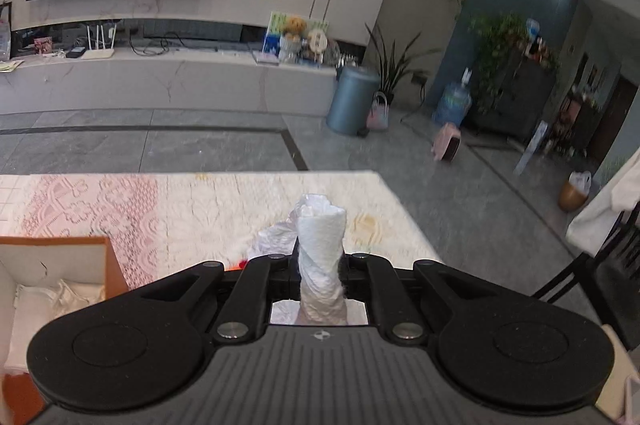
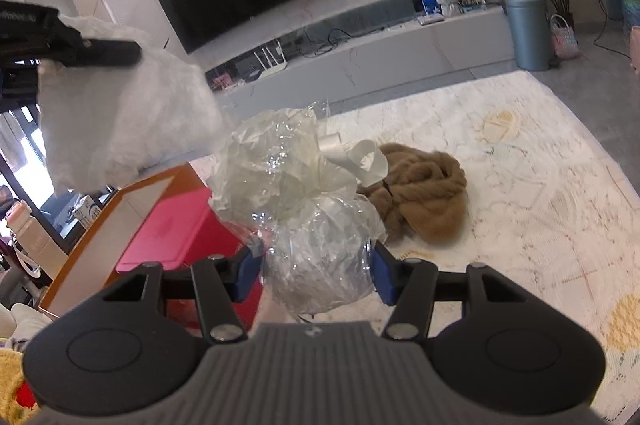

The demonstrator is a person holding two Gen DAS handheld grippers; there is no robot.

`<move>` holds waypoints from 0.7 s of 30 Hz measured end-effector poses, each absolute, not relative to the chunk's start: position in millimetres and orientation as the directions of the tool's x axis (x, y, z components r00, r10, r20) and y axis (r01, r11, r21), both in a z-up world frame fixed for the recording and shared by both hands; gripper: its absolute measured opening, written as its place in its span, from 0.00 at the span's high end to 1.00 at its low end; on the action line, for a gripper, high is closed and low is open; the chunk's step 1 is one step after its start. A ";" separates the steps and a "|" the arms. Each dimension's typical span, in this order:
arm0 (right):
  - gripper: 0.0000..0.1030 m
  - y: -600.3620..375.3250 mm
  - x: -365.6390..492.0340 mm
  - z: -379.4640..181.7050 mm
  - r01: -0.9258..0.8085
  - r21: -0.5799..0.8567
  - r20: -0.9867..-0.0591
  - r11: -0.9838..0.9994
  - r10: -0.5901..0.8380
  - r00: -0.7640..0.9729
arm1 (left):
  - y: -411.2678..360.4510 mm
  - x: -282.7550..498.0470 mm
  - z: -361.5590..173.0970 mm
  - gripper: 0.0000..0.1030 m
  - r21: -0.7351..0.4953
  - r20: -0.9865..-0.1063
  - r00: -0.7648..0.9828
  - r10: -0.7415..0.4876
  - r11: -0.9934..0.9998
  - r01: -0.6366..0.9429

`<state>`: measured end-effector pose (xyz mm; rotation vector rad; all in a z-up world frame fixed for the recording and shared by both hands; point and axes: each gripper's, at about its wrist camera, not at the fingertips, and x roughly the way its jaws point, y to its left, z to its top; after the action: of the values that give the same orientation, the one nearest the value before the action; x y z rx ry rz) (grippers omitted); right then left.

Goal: Organize soft objects
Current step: 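Carry the plastic bag with the right tool while the left tool carries the tissue over the box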

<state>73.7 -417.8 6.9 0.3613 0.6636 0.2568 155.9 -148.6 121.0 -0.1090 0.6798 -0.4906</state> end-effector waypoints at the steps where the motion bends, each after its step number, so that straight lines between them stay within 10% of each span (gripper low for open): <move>1: 0.45 -416.2 73.2 9.6 -0.113 0.399 -0.553 0.910 0.337 0.762 | -144.7 157.2 127.2 0.90 -0.258 -0.569 0.673 -0.472 0.880 0.399; 21: 0.46 -316.8 88.9 141.2 -0.380 0.268 -0.464 0.885 0.464 0.754 | -56.1 156.9 210.8 0.90 -0.139 -0.525 0.753 -0.396 0.913 0.384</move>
<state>88.9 -316.8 141.2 0.1606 0.5477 0.4629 156.9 -56.1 210.8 -0.0230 0.5785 -0.4258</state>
